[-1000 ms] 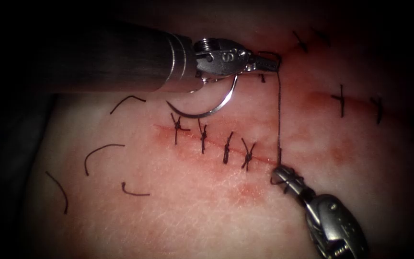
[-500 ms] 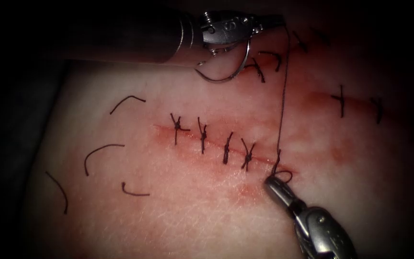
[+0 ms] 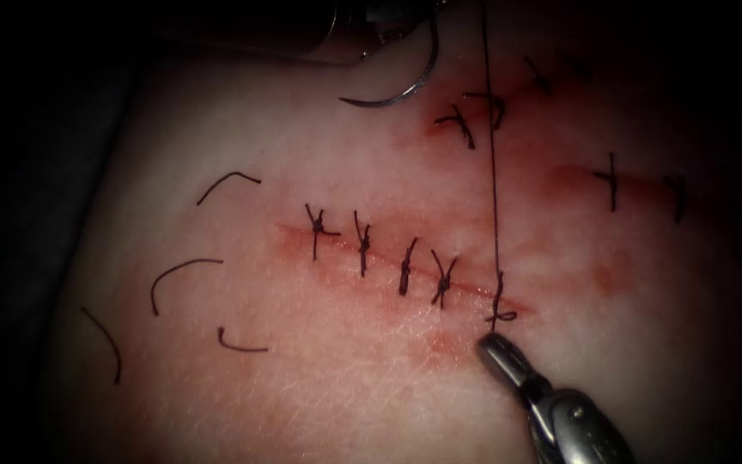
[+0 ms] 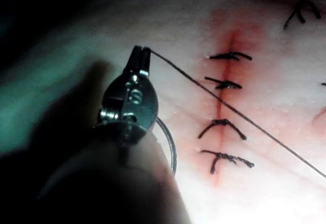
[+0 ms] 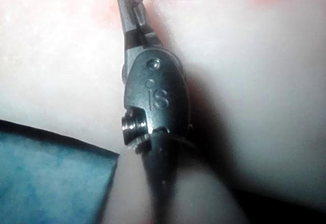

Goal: Wound Closure
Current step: Pull the right tool down and the left tool up to tie the knot.

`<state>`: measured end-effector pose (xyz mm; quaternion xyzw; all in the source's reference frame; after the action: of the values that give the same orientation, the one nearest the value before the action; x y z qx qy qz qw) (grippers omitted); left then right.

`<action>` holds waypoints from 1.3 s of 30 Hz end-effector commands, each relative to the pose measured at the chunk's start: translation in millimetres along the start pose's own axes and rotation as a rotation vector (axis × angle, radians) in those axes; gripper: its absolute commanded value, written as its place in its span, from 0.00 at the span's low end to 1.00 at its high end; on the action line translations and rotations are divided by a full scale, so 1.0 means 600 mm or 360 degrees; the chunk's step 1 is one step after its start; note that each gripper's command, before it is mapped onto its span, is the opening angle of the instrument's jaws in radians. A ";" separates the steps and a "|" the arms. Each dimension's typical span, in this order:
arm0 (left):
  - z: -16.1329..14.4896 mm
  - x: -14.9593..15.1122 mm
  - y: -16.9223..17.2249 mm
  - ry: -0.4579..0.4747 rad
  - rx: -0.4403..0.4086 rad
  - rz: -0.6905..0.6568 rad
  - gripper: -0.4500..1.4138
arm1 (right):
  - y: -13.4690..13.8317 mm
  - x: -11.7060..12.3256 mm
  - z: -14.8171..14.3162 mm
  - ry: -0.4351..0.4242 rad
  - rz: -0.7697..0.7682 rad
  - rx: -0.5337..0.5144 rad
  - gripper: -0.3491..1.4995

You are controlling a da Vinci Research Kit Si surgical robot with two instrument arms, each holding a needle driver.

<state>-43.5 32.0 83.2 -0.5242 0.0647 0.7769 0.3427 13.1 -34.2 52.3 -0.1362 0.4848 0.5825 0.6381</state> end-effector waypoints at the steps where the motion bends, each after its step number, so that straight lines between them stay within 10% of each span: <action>1: 0.0019 -0.0007 -0.0009 0.0004 0.0000 -0.0028 0.00 | -0.0010 -0.0020 -0.0002 -0.0003 0.0001 0.0003 0.00; 28: 0.0115 -0.0062 -0.0165 0.0083 0.0027 -0.0290 0.00 | -0.0074 -0.0123 -0.0032 -0.0150 -0.0105 0.0055 0.00; 38: 0.0003 -0.0054 -0.0066 -0.0024 -0.0302 -0.0263 0.00 | -0.0057 -0.0091 -0.0025 -0.0129 -0.0080 0.0115 0.01; 39: -0.0023 -0.0049 -0.0049 -0.0056 -0.0363 -0.0236 0.00 | -0.0056 -0.0089 -0.0026 -0.0130 -0.0079 0.0132 0.21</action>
<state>-39.1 30.9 84.5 -0.5446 -0.0818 0.7658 0.3321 15.5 -38.8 53.7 -0.0979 0.4808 0.5487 0.6768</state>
